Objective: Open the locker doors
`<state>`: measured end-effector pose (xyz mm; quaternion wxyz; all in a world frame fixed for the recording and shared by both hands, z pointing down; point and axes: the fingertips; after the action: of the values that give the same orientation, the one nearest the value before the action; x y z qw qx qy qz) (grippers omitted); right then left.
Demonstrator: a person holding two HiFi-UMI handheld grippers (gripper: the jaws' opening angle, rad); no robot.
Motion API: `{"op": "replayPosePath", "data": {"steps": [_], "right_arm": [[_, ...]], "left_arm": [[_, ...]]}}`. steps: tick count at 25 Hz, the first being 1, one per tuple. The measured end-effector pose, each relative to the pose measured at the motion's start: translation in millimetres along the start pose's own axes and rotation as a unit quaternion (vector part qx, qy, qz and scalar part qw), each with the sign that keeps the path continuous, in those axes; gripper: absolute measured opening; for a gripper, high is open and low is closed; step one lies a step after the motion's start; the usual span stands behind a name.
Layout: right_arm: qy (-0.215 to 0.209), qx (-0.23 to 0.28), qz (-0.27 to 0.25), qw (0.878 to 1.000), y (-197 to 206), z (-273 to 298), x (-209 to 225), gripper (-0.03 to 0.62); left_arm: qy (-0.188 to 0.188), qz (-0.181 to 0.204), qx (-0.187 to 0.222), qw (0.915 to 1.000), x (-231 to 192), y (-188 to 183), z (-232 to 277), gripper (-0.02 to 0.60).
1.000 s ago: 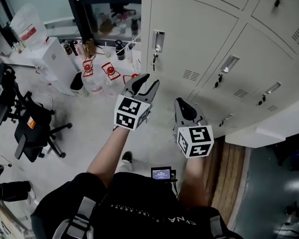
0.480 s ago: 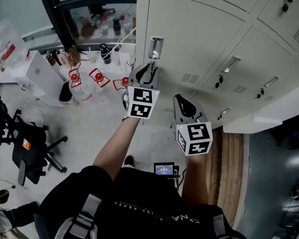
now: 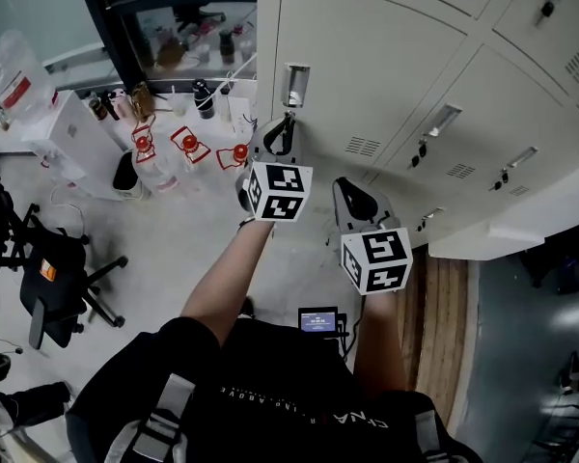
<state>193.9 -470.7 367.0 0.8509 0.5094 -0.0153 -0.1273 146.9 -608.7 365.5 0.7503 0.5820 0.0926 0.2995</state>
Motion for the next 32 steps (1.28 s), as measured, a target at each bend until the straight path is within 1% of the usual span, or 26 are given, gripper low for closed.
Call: {"op": "replayPosePath", "data": {"steps": [3,5,7,8,10,12,15,17,20,24,25,26,27,28,29,31,32], "right_arm": [[-0.014,0.002,0.001,1.0,0,-2,-2,0.041],[-0.021,0.003,-0.001,1.0,0,-2,-4,0.041],[-0.027,0.005,-0.003,1.0,-1,-3,-6,0.041],[-0.032,0.008,-0.001,0.999,-1,-3,-7,0.041],[-0.046,0.015,0.012,0.999,-4,-4,-9,0.041],[-0.06,0.022,0.025,0.998,-8,-5,-11,0.041],[-0.068,0.027,0.031,0.997,-11,-4,-13,0.041],[-0.075,0.029,0.035,0.996,-13,-4,-16,0.041],[-0.094,0.037,0.054,0.993,-15,-7,-20,0.041],[-0.092,0.039,0.059,0.993,-17,-8,-16,0.041],[-0.091,0.039,0.06,0.993,-16,-9,-15,0.041],[-0.09,0.038,0.062,0.993,-15,-10,-15,0.041],[-0.09,0.037,0.064,0.993,-14,-11,-15,0.041],[-0.089,0.036,0.066,0.993,-12,-12,-15,0.041],[-0.089,0.035,0.067,0.993,-10,-12,-16,0.041],[-0.088,0.033,0.068,0.993,-8,-12,-15,0.041],[-0.087,0.032,0.067,0.993,-8,-11,-15,0.041]], "left_arm": [[-0.015,0.06,-0.004,0.9981,2,0,0,0.046],[-0.026,0.114,-0.008,0.9931,4,-1,0,0.046],[-0.036,0.18,-0.012,0.983,7,-1,-1,0.047],[-0.039,0.217,-0.014,0.9754,8,0,-1,0.047],[-0.044,0.29,-0.018,0.9558,11,1,-1,0.048],[-0.047,0.355,-0.025,0.9335,13,1,-1,0.048],[-0.046,0.434,-0.036,0.899,16,3,-1,0.048],[-0.041,0.483,-0.044,0.8737,18,6,-2,0.048],[-0.035,0.556,-0.055,0.8287,20,9,-3,0.048],[-0.046,0.644,-0.068,0.7604,20,11,-1,0.048],[-0.048,0.661,-0.071,0.7459,20,12,0,0.048],[-0.047,0.673,-0.074,0.7348,21,13,0,0.048],[-0.046,0.681,-0.077,0.7269,21,15,0,0.049],[-0.044,0.686,-0.078,0.7218,22,16,0,0.049],[-0.042,0.69,-0.079,0.7184,23,17,0,0.051],[-0.038,0.693,-0.076,0.716,23,18,0,0.052],[-0.034,0.691,-0.073,0.7179,23,18,0,0.052]]}}
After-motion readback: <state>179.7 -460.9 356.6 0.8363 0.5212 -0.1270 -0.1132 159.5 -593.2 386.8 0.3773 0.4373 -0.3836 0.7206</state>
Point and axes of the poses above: the fingertips, and each gripper's own axes: z forward along the fingers, x to its right, y out of its underside, and after that the axes turned 13 degrees about -x, right-handed
